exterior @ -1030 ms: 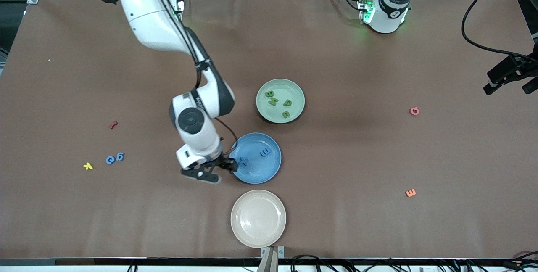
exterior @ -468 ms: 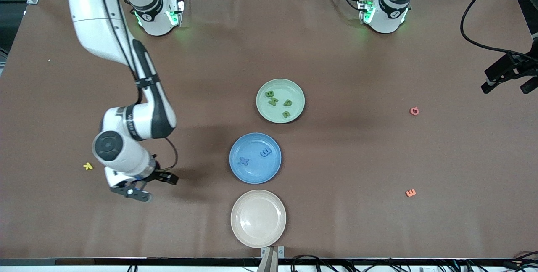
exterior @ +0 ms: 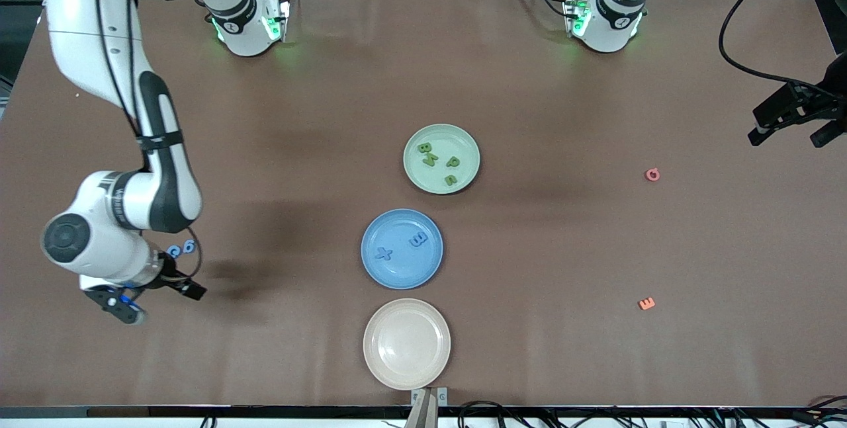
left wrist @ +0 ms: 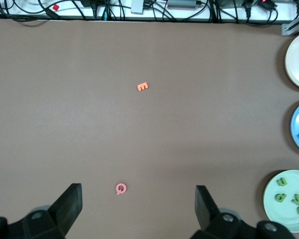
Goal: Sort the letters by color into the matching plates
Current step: 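Move the right gripper back to the remaining blue letters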
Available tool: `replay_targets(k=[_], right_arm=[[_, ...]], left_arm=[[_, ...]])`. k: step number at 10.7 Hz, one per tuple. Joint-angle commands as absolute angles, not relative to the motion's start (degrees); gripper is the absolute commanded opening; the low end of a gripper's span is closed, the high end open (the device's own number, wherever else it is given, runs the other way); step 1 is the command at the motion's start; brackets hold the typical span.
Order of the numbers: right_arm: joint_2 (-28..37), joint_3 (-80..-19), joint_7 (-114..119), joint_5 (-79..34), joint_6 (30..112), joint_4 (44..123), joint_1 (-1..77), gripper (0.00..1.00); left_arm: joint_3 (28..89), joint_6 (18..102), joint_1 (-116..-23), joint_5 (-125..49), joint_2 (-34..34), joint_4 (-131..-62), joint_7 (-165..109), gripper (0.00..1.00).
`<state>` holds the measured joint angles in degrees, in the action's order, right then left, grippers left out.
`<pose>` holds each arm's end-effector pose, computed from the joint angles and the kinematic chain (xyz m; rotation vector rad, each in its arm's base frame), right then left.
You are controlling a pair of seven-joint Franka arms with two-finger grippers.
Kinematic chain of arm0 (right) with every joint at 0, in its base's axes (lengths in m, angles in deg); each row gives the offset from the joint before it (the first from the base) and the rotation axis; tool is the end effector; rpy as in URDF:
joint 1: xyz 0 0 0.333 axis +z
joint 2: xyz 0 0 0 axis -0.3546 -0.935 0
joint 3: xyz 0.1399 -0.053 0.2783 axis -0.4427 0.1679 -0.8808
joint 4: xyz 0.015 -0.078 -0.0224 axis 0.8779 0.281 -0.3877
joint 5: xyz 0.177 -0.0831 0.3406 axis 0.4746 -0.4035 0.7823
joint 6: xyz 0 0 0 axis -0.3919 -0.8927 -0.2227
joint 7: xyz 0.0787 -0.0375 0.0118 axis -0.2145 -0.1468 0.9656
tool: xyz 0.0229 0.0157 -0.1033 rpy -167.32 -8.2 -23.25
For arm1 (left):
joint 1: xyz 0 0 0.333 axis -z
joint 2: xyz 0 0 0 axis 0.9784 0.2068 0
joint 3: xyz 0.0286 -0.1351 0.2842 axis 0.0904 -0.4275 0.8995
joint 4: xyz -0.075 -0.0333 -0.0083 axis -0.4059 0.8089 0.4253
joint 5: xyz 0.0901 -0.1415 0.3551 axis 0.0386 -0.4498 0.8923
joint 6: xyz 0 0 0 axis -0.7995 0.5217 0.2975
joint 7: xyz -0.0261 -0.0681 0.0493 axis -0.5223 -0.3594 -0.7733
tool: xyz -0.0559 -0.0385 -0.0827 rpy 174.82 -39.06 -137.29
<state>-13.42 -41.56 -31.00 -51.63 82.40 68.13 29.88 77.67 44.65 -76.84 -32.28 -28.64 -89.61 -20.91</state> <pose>0.7278 -0.0177 0.2710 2.9760 -0.9096 0.1074 0.5588 -0.0070 0.6465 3.0725 -0.0185 0.3029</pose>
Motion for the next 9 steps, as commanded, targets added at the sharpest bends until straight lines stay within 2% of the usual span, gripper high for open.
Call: replay_targets(k=[1, 7, 9], right_arm=[[-10.1, -42.7, -45.4, -51.8, 82.2, 73.0, 25.3, 1.00], [-10.5, -42.8, -65.3, -52.2, 82.6, 73.3, 22.1, 1.00], [-10.3, -42.8, -67.6, -52.2, 84.3, 75.6, 22.0, 0.96]], left_arm=[[77.9, 43.8, -76.3, -30.4, -26.7, -88.7, -20.2, 1.00], [76.9, 42.3, -74.9, -24.6, -26.6, -88.4, -20.8, 1.00], [76.6, 41.3, -74.9, -25.1, -26.6, -88.6, -20.9, 1.00]])
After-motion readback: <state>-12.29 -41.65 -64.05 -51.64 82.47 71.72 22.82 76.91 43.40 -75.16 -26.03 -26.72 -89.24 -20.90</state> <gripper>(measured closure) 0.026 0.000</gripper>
